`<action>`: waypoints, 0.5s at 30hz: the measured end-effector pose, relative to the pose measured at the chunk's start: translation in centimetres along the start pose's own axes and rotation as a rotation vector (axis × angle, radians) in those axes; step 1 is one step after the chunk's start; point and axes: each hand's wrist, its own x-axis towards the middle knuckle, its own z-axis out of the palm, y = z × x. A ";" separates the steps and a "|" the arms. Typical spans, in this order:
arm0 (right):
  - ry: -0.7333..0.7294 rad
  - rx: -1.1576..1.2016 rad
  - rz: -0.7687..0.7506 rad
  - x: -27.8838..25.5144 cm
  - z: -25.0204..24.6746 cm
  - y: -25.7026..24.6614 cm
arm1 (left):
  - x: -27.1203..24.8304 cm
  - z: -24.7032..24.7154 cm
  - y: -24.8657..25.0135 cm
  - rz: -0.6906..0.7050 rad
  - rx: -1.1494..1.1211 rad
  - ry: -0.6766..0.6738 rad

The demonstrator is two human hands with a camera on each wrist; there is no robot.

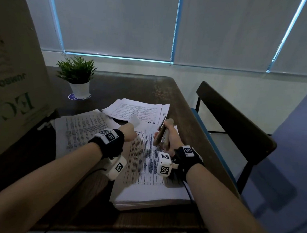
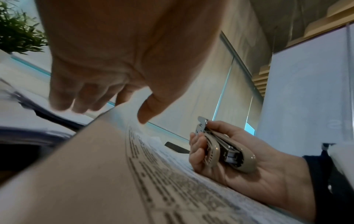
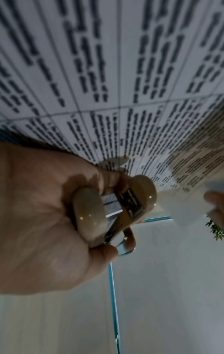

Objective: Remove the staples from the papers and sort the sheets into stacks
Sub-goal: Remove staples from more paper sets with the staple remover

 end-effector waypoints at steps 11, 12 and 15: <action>0.045 0.046 0.011 0.0 0.5 -0.2 | -0.7 -0.5 0.9 0.185 -0.255 0.167; 0.096 0.050 0.000 0.1 0.7 -0.6 | -0.7 -0.6 1.1 0.187 -0.273 0.195; 0.231 -0.032 -0.211 -0.2 1.9 -3.1 | -1.4 -1.6 1.8 0.228 -0.354 0.272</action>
